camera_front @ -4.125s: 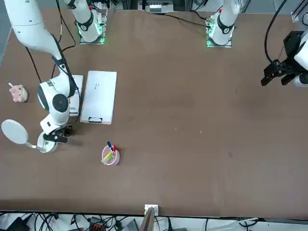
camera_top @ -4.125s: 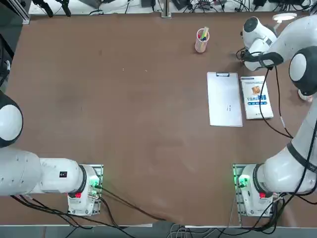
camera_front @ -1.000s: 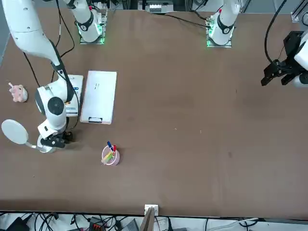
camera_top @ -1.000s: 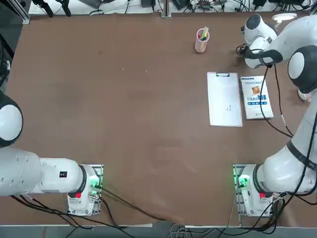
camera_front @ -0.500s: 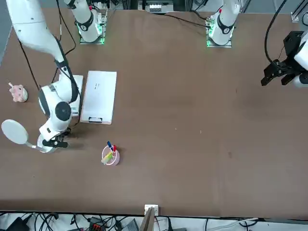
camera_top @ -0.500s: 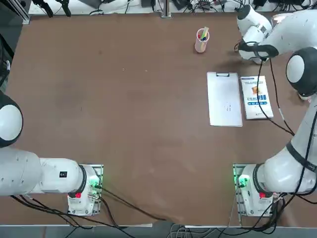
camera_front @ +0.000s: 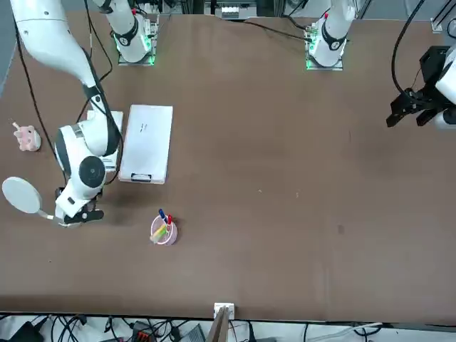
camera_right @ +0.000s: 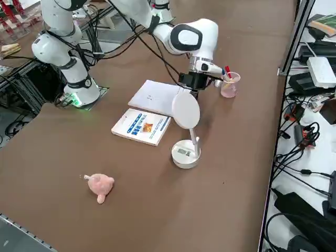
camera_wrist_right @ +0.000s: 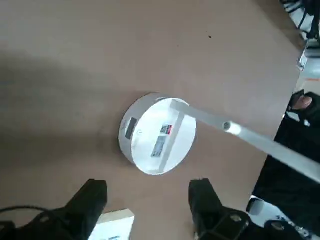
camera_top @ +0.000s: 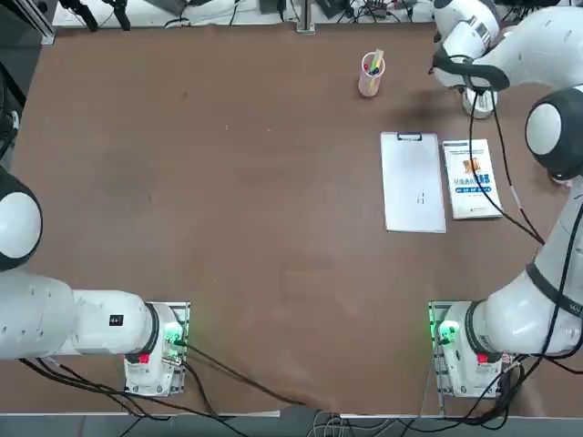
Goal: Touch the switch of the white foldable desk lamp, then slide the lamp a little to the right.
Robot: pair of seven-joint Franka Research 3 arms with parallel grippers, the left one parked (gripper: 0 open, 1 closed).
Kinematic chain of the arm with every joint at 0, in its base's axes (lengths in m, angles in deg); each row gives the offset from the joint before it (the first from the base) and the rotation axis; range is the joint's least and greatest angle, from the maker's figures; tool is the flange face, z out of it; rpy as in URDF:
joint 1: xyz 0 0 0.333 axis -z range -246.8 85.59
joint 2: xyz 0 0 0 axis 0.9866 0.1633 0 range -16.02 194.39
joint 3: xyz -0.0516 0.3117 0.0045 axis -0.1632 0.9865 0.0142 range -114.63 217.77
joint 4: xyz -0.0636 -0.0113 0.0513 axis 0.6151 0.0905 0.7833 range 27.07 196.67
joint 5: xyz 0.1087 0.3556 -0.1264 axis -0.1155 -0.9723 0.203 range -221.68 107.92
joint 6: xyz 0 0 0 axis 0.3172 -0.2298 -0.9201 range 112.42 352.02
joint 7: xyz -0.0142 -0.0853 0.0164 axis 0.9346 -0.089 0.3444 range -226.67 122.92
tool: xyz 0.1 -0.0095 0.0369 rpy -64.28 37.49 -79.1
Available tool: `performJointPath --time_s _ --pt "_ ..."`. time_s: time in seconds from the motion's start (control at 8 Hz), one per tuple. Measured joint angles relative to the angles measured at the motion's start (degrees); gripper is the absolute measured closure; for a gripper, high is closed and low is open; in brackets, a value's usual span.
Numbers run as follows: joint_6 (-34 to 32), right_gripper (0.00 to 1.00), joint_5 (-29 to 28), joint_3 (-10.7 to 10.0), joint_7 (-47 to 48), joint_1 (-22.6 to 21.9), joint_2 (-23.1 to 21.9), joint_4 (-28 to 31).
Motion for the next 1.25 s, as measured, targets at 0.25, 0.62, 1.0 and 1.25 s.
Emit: performJointPath --time_s 0.25,0.62,1.0,1.25 --pt "0.0 0.00 0.0 0.0 -11.6 0.1 1.1 -1.5" --pt "-3.0 0.00 0.1 0.0 -31.2 -0.6 5.2 -7.5" --pt "-7.9 0.00 0.1 0.0 -50.3 -0.9 7.7 -14.9" --pt "-9.4 0.00 2.6 0.1 -58.0 -1.9 8.5 -16.9"
